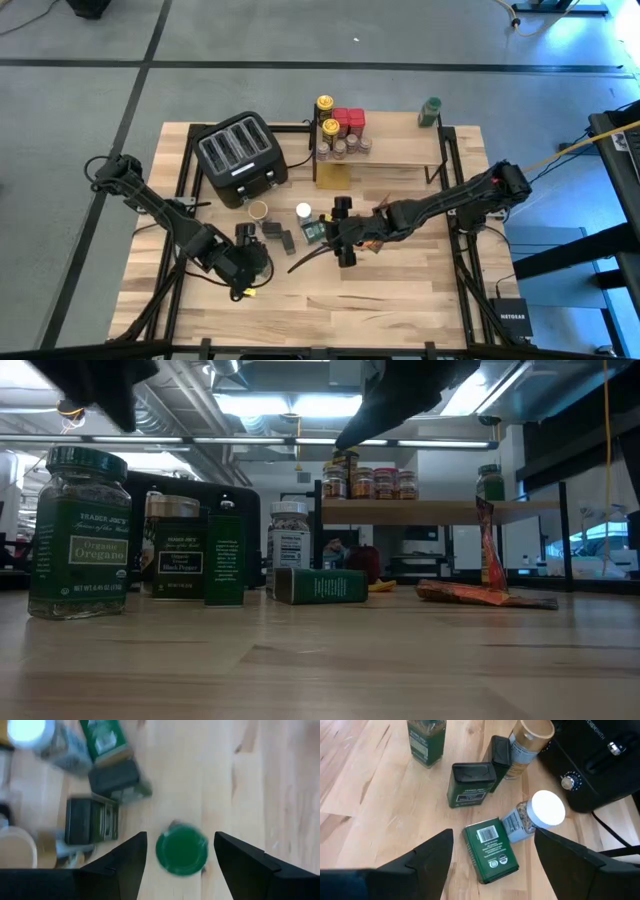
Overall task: Shelf spices
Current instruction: Put the green seasoning bottle on the shelf
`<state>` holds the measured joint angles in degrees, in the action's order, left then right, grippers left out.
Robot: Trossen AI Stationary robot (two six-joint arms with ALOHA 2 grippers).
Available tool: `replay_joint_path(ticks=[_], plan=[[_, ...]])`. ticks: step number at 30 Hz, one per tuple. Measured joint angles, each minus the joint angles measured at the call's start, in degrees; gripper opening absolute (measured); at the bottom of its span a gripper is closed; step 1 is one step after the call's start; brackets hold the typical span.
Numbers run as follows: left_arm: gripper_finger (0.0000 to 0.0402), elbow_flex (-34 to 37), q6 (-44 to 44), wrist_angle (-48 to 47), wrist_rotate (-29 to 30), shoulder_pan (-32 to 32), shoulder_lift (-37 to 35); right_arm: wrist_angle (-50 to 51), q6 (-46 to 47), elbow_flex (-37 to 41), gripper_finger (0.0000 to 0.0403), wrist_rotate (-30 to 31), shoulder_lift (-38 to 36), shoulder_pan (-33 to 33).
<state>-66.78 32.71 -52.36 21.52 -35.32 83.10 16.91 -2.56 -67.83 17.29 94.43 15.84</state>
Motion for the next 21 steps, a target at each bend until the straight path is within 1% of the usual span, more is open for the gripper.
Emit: replay_joint_path(ticks=[5, 9, 11, 16, 18, 21], plan=[[0.0224, 4.1, 3.3, -0.5, -1.0, -0.2, 0.0, -0.2, 0.7, 0.0, 0.0285, -0.4, 0.0, 0.0], [0.0224, 5.7, 5.1, 0.3, -1.4, -0.7, -0.3, -0.4, 0.8, 0.0, 0.0285, -0.4, 0.0, 0.0], [0.0224, 6.1, 5.0, 0.8, -1.4, -0.9, -0.3, -0.5, 0.9, 0.0, 0.0285, -0.4, 0.0, 0.0], [0.0224, 6.2, 2.8, 2.5, -5.1, -1.2, -0.6, -0.6, 0.9, 0.0, 0.0285, -0.4, 0.0, 0.0], [0.0224, 6.6, 2.7, 1.7, -5.0, -1.3, -0.9, -0.6, 0.9, 0.0, 0.0285, -0.3, 0.0, 0.0], [0.0224, 6.4, 2.3, 2.2, -2.8, -1.1, -2.5, -0.6, 1.0, 0.0, 0.0285, -0.3, 0.0, 0.0]])
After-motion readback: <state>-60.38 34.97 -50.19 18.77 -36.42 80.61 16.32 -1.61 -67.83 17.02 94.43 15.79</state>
